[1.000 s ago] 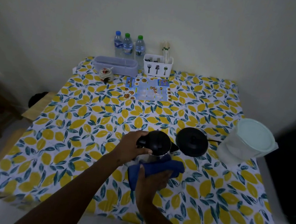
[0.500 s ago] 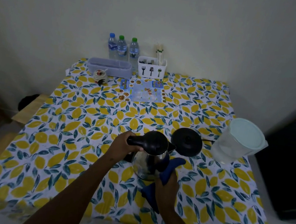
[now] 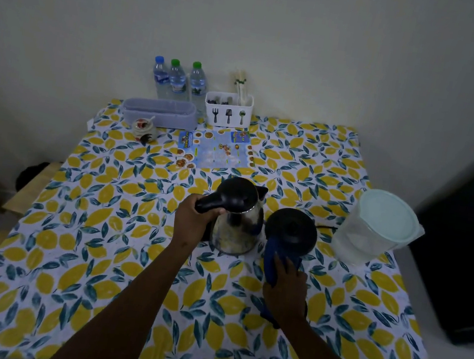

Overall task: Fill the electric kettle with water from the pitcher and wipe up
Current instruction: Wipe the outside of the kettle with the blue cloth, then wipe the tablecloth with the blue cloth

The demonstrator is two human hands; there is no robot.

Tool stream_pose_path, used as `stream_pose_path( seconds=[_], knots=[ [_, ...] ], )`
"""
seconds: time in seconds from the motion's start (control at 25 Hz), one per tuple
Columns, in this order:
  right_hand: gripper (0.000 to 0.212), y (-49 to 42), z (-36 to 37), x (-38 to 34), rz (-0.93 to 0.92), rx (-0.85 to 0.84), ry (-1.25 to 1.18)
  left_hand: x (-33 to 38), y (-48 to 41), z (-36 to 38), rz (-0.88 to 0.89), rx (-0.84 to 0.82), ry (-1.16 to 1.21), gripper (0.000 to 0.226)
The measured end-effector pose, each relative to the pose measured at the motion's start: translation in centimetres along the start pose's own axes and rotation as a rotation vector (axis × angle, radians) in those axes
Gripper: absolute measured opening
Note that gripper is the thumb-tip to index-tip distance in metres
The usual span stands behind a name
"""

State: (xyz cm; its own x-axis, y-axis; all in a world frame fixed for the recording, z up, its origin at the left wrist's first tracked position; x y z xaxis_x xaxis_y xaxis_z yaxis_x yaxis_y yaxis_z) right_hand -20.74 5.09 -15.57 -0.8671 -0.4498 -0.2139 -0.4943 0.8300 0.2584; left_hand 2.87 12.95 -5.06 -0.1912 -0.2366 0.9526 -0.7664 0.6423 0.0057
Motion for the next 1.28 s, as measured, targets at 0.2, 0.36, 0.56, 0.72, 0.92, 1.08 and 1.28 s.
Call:
stream_pose_path(
  seconds=[0.2,0.36,0.56,0.72,0.92,1.08,1.28],
  knots=[
    [0.089,-0.8,3.5,-0.2,-0.103,-0.225,0.178,-1.1,-0.9,1.5,-0.009,0.025,-0.019,0.036],
    [0.084,-0.6,4.8,-0.4,-0.073,-0.112,0.216,-2.3,-1.1,1.5,0.077,-0.002,-0.061,0.028],
    [0.078,-0.5,5.4,-0.4,-0.06,-0.041,0.269,-5.5,1.0,0.9,0.069,-0.041,-0.13,0.059],
    [0.058,-0.5,5.7,-0.5,-0.084,-0.058,0.179,-11.1,5.0,-1.4,-0.031,-0.221,-0.391,0.071],
    [0.055,0.6,7.1,-3.1,-0.199,-0.084,0.231,-17.1,10.3,-4.5,-0.188,-0.504,-0.769,0.102],
    [0.054,2.2,8.3,-7.7,-0.349,-0.093,0.223,-18.6,13.3,-5.5,-0.299,-0.512,-0.863,0.129],
    [0.053,4.0,9.3,-10.2,-0.539,-0.157,0.267,-19.2,14.5,-6.5,-0.31,-0.511,-0.857,0.143]
  ],
)
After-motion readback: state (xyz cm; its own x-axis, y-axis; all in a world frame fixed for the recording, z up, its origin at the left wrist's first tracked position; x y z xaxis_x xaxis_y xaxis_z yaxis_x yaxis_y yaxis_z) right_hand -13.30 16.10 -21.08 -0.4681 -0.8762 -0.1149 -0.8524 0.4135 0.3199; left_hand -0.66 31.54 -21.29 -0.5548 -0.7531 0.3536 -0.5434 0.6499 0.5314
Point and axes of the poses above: each hand's wrist, its own y-axis away from the middle knuckle, its own z-axis out of the palm, x = y × z, the point moved 1 cm from there along -y, towards the middle knuckle, and after that the axes turned 7 degrees about y, right-handed, at the moved point
